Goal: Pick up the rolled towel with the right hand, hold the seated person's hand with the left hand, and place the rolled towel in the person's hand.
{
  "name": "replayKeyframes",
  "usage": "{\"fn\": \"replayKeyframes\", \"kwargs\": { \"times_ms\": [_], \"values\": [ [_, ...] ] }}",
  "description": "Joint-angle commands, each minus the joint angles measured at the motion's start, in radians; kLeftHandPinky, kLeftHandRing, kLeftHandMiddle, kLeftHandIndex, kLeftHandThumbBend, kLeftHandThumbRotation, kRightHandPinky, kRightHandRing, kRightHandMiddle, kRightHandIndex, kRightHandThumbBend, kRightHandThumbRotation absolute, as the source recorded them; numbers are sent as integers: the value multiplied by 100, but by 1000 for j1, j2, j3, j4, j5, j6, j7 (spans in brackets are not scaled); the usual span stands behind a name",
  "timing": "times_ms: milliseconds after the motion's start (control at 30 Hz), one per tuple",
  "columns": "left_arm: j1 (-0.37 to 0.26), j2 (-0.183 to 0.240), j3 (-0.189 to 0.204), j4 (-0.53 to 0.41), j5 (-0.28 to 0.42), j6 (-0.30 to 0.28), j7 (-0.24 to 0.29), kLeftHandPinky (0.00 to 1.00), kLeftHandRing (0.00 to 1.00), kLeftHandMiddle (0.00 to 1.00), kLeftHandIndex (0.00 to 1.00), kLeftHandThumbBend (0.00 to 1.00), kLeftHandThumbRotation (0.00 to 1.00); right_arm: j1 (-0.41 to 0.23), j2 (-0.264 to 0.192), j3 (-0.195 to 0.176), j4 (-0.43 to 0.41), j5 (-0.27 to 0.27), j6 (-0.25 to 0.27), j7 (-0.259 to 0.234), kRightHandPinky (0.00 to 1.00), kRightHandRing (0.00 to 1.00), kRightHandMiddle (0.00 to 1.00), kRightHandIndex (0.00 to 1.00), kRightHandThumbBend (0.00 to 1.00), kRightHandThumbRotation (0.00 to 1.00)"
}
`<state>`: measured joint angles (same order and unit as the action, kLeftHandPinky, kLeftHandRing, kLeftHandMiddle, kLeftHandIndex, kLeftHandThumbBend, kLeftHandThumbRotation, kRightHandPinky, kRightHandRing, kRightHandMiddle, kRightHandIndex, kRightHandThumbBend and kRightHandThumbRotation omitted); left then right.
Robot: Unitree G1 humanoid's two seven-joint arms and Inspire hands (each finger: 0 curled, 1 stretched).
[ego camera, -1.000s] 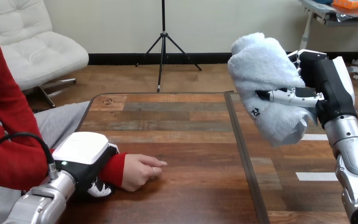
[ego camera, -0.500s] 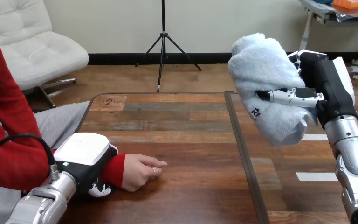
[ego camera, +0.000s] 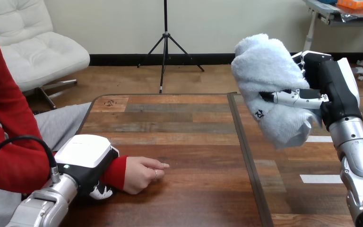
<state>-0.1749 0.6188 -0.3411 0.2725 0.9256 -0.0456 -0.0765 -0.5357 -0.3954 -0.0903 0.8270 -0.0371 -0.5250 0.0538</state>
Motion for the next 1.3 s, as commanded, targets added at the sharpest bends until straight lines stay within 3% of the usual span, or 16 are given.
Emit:
{"fn": "replayKeyframes", "kwargs": {
  "times_ms": [0,1267],
  "values": [
    [-39,18,-5,-17,17,10,-2,64,65,65,58,73,0,-42,-1,-30,-72,24,-9,-7,29,33,40,42,81,0],
    [-21,10,36,-7,-44,-2,90,38,44,47,45,57,0,-45,-2,-26,-60,17,-13,-7,28,33,39,42,81,0]
  ]
}}
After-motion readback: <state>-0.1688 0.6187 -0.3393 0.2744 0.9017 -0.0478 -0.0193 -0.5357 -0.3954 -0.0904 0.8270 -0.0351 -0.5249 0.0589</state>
